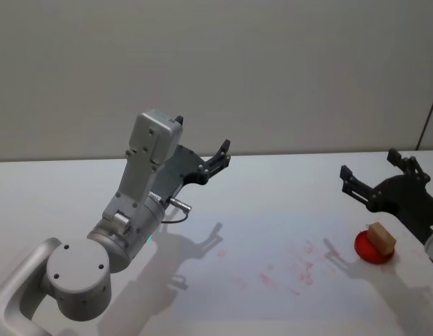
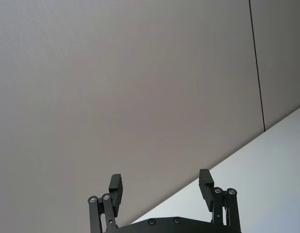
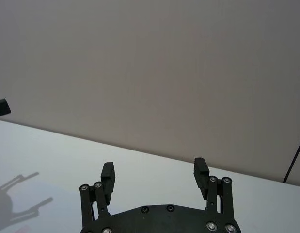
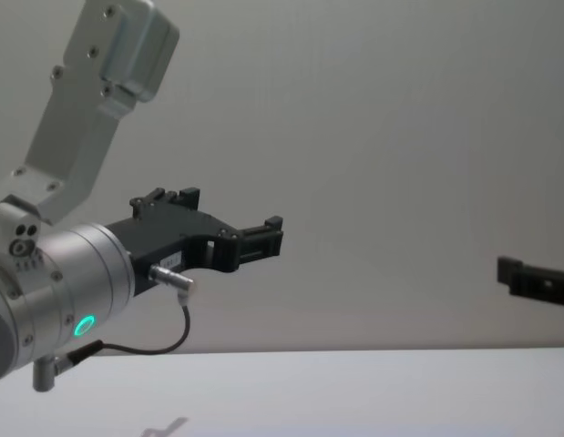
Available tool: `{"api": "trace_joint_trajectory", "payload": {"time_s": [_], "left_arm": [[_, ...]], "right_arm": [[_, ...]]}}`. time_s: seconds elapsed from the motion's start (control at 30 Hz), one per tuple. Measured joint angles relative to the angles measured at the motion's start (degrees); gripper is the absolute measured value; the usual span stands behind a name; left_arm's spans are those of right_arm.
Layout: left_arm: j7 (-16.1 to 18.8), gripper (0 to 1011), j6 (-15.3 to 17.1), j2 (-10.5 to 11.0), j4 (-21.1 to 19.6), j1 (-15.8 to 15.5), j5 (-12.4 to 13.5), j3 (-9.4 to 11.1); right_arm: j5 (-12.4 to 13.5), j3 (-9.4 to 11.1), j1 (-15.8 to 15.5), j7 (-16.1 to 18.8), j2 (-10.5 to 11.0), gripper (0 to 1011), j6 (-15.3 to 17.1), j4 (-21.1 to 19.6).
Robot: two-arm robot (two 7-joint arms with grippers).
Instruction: Use the one hand to pick up the stamp and affix it onto the A4 paper.
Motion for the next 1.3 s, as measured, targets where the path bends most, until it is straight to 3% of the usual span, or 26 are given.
{"api": "trace_joint_trajectory", "payload": {"time_s": [0.6, 1.3], "left_arm": [[0.0, 1001, 0.0, 0.0, 0.0, 0.0, 0.0, 0.0], [0.0, 1001, 0.0, 0.0, 0.0, 0.0, 0.0, 0.0]], "right_arm": [[0.8, 2.0, -1.9, 2.8, 3.5, 1001, 2.5, 2.0], [0.3, 2.6, -3.0, 2.6, 4.4, 1001, 3.6, 4.4]]}}
